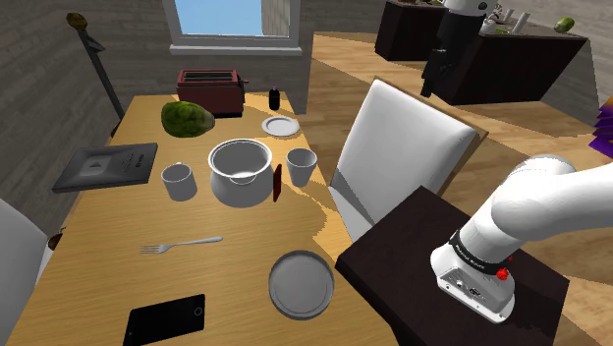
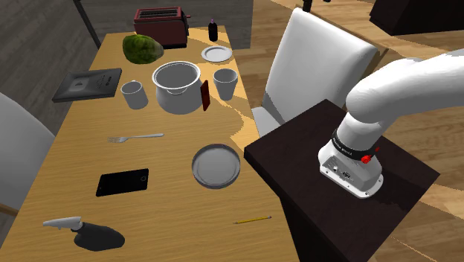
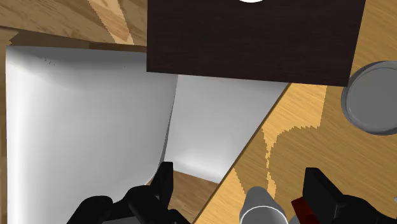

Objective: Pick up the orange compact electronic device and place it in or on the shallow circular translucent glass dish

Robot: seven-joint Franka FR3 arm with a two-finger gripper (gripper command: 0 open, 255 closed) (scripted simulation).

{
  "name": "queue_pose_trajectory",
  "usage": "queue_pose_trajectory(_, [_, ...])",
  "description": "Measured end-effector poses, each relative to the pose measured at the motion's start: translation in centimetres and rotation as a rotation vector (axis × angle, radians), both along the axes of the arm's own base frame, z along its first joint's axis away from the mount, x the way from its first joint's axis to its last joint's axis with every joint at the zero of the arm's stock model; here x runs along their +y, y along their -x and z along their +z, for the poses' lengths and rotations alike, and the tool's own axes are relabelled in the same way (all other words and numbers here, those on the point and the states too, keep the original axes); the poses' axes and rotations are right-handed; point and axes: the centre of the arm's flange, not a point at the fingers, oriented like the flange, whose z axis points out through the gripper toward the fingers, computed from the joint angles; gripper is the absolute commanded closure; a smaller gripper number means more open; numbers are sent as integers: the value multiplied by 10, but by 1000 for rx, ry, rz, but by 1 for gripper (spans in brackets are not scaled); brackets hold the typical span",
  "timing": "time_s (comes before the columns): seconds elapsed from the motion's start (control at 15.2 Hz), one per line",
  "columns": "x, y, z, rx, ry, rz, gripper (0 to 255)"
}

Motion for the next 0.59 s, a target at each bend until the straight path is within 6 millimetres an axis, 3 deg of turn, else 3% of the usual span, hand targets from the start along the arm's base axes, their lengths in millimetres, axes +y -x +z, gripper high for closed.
queue_pose_trajectory(0.2, [5, -9, -12, 1, -2, 9, 0])
queue_pose_trajectory(0.59, [33, -59, -63, 3, -12, 49, 0])
